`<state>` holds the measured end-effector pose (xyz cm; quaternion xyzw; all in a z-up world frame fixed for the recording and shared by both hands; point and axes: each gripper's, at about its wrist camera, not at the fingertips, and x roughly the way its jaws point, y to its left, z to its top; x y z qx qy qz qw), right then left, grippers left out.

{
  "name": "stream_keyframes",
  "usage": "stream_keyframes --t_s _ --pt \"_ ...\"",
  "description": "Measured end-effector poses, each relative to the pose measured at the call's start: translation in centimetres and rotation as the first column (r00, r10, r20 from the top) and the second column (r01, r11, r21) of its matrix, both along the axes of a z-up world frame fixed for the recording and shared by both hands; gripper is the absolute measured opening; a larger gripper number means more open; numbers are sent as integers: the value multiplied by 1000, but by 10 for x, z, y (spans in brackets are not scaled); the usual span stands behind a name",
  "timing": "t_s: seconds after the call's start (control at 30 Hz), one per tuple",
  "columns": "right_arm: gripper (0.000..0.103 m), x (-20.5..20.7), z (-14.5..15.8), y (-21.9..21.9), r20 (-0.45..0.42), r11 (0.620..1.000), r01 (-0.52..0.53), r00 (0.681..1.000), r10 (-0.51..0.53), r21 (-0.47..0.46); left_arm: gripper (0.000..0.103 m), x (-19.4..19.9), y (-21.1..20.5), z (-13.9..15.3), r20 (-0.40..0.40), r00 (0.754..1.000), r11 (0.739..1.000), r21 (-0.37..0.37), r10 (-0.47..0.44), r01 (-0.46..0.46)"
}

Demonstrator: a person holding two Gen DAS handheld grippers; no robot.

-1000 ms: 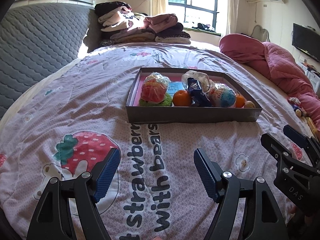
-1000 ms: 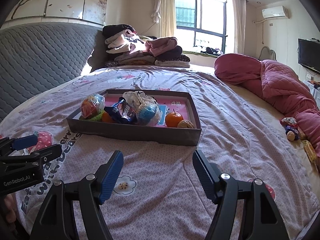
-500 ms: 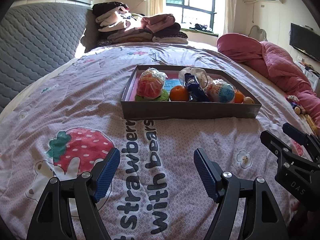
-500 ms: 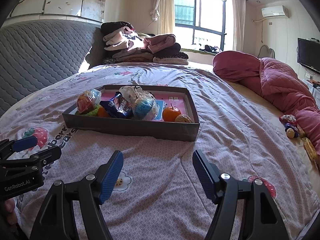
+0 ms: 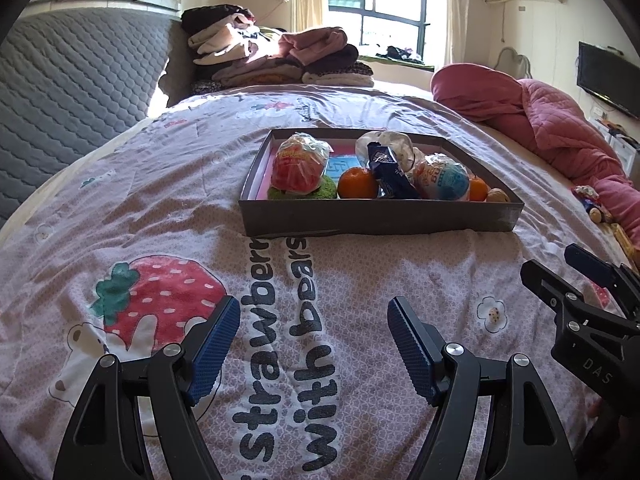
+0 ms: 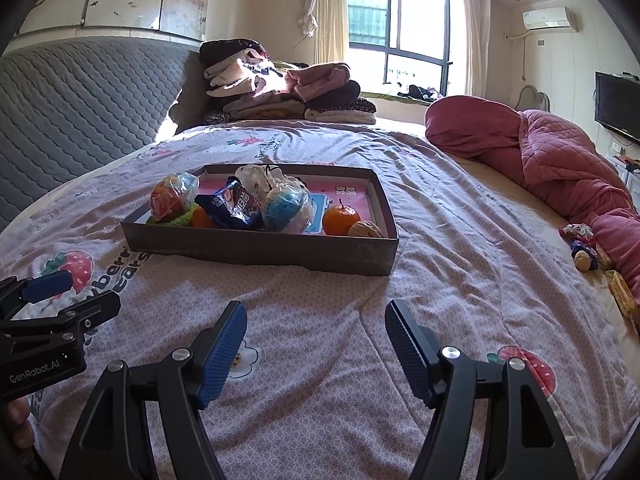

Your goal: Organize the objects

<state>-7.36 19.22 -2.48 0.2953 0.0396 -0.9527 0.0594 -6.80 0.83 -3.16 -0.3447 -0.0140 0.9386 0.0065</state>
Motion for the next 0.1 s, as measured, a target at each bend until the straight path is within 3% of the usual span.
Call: stream_keyframes --t_s 0.1 --pt "71 0 -1 0 4 1000 3 1000 -3 -2 77 0 1 0 -1 1000 1000 -6 3 -3"
